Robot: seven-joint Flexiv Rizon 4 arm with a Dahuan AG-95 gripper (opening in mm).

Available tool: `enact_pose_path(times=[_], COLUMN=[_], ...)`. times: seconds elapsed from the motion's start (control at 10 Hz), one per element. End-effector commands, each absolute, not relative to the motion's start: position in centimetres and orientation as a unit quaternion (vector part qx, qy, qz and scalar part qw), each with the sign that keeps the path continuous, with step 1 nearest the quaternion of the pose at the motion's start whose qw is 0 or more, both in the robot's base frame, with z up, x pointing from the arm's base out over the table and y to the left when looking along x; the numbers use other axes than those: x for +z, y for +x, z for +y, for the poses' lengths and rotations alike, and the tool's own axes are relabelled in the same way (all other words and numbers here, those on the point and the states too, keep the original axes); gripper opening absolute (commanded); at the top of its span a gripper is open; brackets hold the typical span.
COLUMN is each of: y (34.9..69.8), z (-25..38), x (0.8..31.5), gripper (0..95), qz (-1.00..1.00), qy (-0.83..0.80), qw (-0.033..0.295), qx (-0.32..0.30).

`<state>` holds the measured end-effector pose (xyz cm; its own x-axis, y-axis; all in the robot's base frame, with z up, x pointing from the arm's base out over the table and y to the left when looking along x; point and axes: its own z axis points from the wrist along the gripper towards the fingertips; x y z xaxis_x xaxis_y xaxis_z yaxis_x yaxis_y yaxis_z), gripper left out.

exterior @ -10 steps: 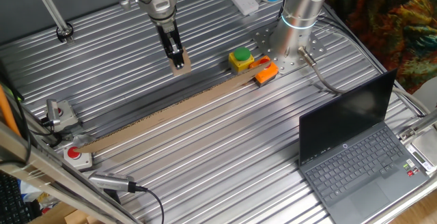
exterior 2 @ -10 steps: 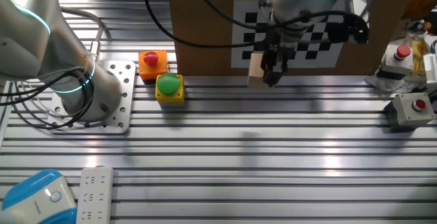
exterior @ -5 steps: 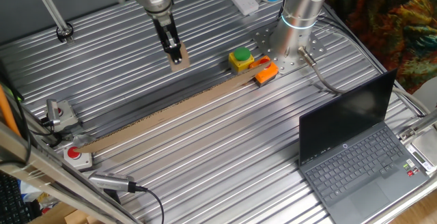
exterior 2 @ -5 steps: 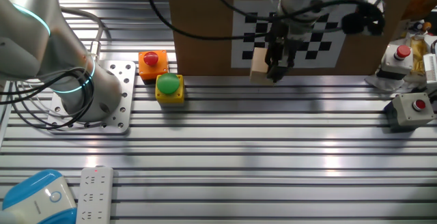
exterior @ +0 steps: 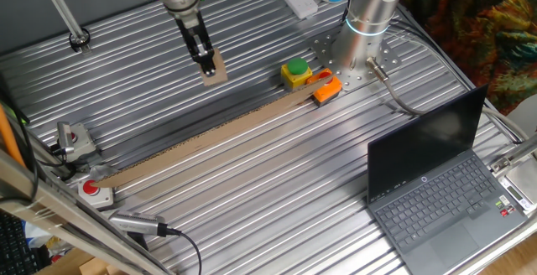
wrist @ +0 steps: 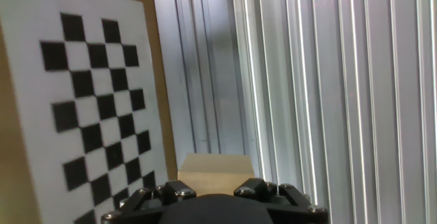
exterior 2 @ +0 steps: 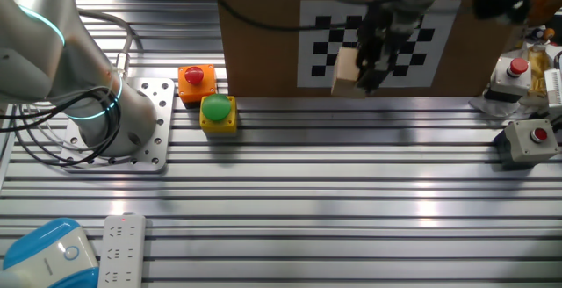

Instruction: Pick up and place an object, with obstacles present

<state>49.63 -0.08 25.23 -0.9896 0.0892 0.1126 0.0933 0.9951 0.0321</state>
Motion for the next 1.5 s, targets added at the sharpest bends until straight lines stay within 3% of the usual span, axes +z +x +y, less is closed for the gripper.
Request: enact_pose_path(times=[0.1, 0.8, 1.5], y=[50.1, 52.8, 53.1], z=[0.3, 2.8, 3.1], x=[26.1, 29.0, 29.1], gripper=[0.0, 0.0, 0.0], qz=[-0.997, -0.996, -0.996], qy=[-0.050, -0.061, -0.053], qw=[0.060, 0.067, 0.063], qx=[-0.018, -0.015, -0.020])
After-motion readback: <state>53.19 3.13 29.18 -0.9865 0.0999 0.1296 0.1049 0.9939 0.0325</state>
